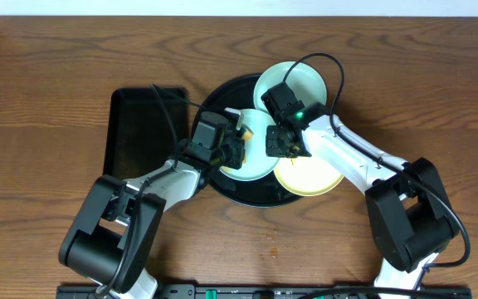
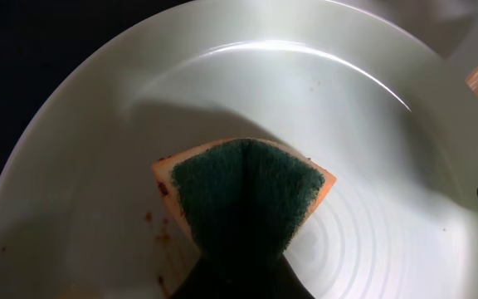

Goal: Clean dirty plates on tray and stack at the side
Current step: 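Scrub the held green plate surface with the sponge in the left gripper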

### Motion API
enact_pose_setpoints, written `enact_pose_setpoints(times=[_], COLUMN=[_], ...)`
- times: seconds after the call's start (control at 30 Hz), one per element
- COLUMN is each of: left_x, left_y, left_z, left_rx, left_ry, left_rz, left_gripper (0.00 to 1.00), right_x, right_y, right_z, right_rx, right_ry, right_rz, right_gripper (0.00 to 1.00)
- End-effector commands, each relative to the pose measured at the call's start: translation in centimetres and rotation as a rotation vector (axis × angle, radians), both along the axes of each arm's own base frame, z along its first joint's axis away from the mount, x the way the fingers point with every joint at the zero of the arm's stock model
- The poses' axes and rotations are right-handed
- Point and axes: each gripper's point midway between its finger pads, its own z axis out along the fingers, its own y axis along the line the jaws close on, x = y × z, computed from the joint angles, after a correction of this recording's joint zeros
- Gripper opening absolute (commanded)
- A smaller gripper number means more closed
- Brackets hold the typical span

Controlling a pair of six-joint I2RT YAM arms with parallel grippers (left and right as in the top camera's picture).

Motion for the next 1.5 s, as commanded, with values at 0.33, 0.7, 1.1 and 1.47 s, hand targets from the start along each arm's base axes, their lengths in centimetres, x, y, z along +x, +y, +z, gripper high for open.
enact_pose_setpoints(times=[0.33,0.7,1.1,1.47], left_x=[0.4,1.5,2.3,4.4], left_y=[0.9,1.3,1.0,0.9], left_z=[-1.1,-0.6,0.0,0.5], left_rx=[0.051,0.067,0.060,0.017], left_ry=[-0.012,-0.066,-0.116,-0.205], left_rz=[0.039,0.070,0.056,0.079], left_gripper=[0.08,0.08,0.08,0.08], right_x=[-1.3,-1.3,-1.3,-1.3], right_y=[1.3,1.3,1.3,1.3], right_z=[-1.0,-1.0,-1.0,-1.0], right_rx=[0.042,0.040,0.040,0.040], right_ry=[0.062,0.061,0.061,0.060], right_rz=[0.069,0.076,0.076,0.076], right_gripper=[0.01,0.01,0.01,0.01])
